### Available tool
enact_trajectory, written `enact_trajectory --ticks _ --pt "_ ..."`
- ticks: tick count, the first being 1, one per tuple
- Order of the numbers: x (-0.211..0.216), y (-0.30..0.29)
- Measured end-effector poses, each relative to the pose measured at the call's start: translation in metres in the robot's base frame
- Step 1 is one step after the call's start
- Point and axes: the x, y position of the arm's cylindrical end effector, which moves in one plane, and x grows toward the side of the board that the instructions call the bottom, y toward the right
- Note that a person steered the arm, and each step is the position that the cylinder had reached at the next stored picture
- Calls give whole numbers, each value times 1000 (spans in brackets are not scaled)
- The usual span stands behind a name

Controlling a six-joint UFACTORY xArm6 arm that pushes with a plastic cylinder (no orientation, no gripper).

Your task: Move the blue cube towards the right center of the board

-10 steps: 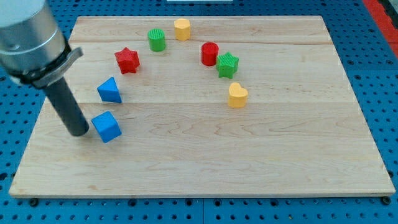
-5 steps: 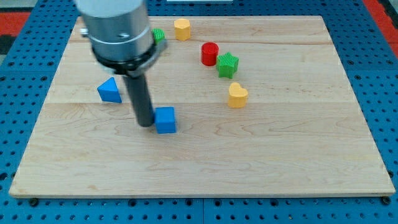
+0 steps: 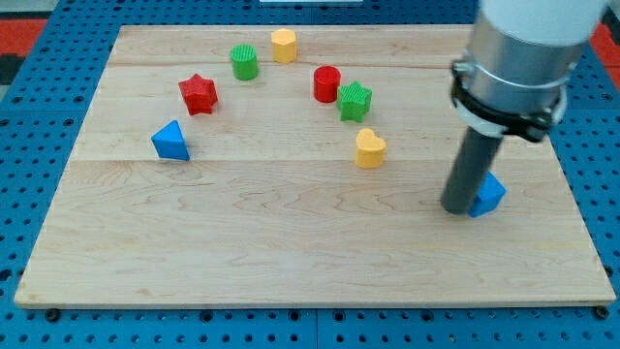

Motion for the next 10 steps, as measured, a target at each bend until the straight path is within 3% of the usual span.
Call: enact_trajectory --ticks 1,2,4,5,6,7,10 --pt "26 9" --pt "16 21" --pt "-8 -15" --pt "-8 14" --pt "27 28" --pt "21 59" --pt "-29 6"
